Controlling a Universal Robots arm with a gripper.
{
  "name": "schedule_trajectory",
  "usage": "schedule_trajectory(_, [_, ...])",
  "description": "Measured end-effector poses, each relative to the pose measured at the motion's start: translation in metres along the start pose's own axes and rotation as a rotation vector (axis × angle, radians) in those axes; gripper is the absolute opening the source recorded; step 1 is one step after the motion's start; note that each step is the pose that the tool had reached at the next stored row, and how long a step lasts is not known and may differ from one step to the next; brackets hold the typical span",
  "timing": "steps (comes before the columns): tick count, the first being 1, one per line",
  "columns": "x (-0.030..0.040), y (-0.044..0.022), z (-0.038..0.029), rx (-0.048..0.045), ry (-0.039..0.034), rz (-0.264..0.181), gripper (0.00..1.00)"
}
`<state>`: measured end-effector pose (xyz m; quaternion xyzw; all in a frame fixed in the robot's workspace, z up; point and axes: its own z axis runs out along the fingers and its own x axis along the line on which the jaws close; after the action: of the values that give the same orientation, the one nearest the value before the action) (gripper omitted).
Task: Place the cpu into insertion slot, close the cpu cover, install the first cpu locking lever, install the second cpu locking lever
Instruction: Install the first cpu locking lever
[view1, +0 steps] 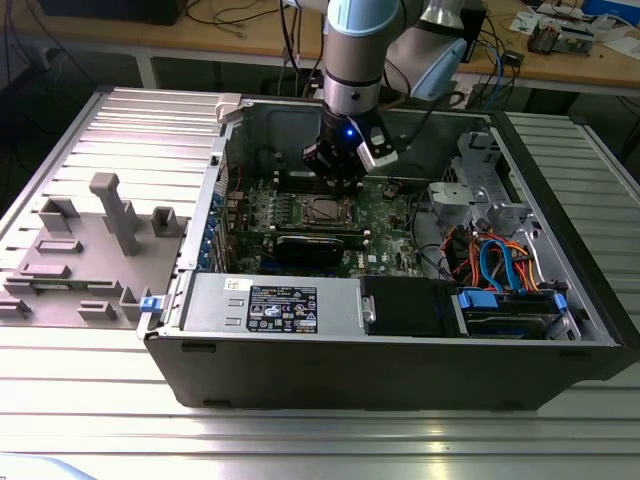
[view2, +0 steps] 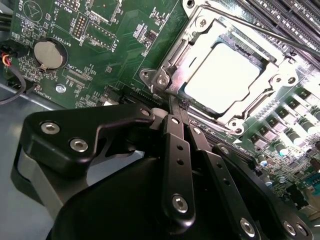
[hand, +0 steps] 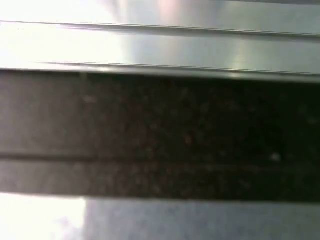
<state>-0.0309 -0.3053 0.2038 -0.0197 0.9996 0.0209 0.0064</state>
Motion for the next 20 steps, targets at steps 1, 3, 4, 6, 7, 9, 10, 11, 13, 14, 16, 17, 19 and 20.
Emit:
schedule_trajectory(1, [0.0000,0.0000,0.0002,0.0011,0.0001,0.000,0.11])
schedule_trajectory(3, [0.0000,-0.0001,0.0005,0.0022,0.0003,0.000,0.11])
schedule_trajectory(4, [0.0000,0.0000,0.0006,0.0024,0.0003,0.000,0.11])
schedule_trajectory(6, [0.0000,0.0000,0.0009,0.0023,0.0003,0.000,0.11])
schedule_trajectory(7, [-0.0001,-0.0001,0.0010,0.0006,0.0004,0.000,0.11])
schedule_trajectory(9, [-0.0003,0.0000,0.0013,-0.0050,0.0000,0.000,0.11])
schedule_trajectory(10, [-0.0003,0.0000,0.0014,-0.0110,-0.0002,0.000,0.11])
schedule_trajectory(11, [-0.0003,0.0000,0.0013,-0.0140,-0.0002,0.000,0.11])
schedule_trajectory(13, [-0.0003,-0.0001,0.0012,-0.0200,-0.0002,0.000,0.11])
schedule_trajectory(14, [-0.0003,0.0000,0.0012,-0.0214,-0.0003,0.000,0.11])
schedule_trajectory(16, [-0.0003,0.0000,0.0012,-0.0244,-0.0005,0.000,0.11])
schedule_trajectory(17, [-0.0003,0.0000,0.0012,-0.0267,-0.0005,0.000,0.11])
schedule_trajectory(19, [-0.0003,0.0000,0.0013,-0.0277,-0.0006,0.000,0.11])
schedule_trajectory(20, [-0.0003,0.0000,0.0013,-0.0277,-0.0006,0.000,0.11])
